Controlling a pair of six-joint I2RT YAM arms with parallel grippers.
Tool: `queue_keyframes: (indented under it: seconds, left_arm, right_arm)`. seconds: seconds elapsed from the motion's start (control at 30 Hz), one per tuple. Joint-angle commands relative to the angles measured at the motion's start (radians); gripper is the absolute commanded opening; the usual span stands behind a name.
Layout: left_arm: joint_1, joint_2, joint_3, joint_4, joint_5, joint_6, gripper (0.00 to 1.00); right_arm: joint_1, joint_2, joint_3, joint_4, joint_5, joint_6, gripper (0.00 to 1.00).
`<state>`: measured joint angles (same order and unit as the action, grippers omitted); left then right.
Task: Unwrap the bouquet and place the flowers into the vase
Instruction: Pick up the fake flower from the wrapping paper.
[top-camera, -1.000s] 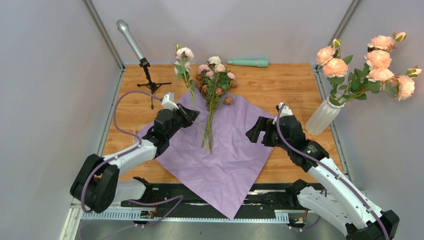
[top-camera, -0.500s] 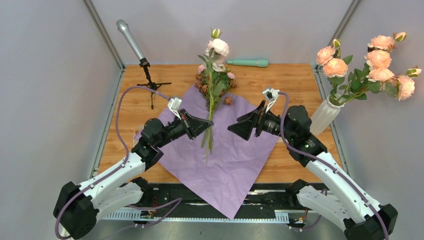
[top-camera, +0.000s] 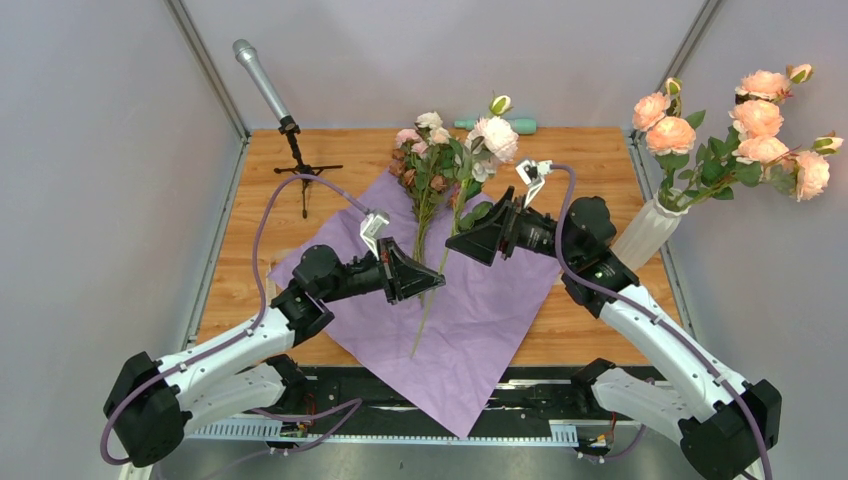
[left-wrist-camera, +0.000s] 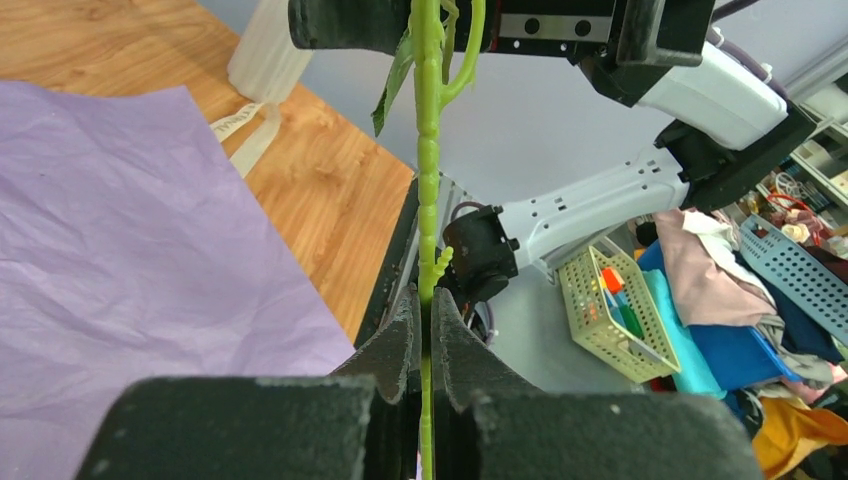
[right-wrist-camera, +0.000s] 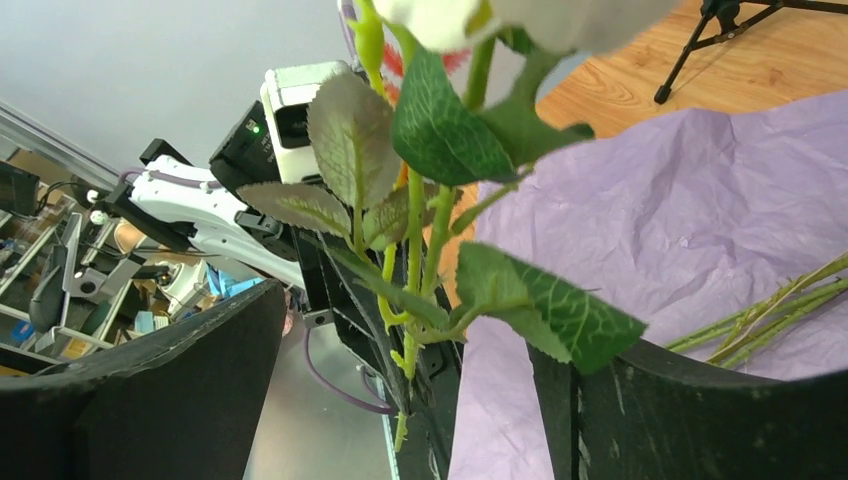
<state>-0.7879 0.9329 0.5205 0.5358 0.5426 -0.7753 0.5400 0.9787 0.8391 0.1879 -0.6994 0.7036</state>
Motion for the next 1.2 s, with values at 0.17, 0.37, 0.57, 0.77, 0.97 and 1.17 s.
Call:
queue_keyframes:
  seconds: [0.17,0.37,0.57,0.77,0.97,1.17]
  left_arm:
    - [-0.016,0.006,0.022,0.018,0.041,0.053,0.0]
    - [-0.019,0.007,0.029,-0.018,0.047,0.09,0.0]
    - [-0.019,0.016,0.049,-0.116,0.036,0.159,0.0]
    - [-0.019,0.035,0.091,-0.204,0.027,0.204,0.16]
    - [0.003,0.016,0.229,-0.531,-0.106,0.391,0.79]
    - [0.34,-0.025,0.338,-0.797,-0.122,0.501,0.97]
  right_arm:
    - [-0.004,-0.001,0.054,0.041,0.064,0.024,0.76]
    - [-0.005,-0.008,0.054,0.021,0.097,0.004,0.53]
    - [-0.004,-0.021,0.065,-0.037,0.122,-0.046,0.12]
    - [-0.003,-0.064,0.097,-0.145,0.177,-0.156,0.0]
    - [-0.003,-0.123,0.244,-0.472,0.37,-0.442,0.0]
    - [-0.003,-0.13,0.43,-0.723,0.84,-0.676,0.0]
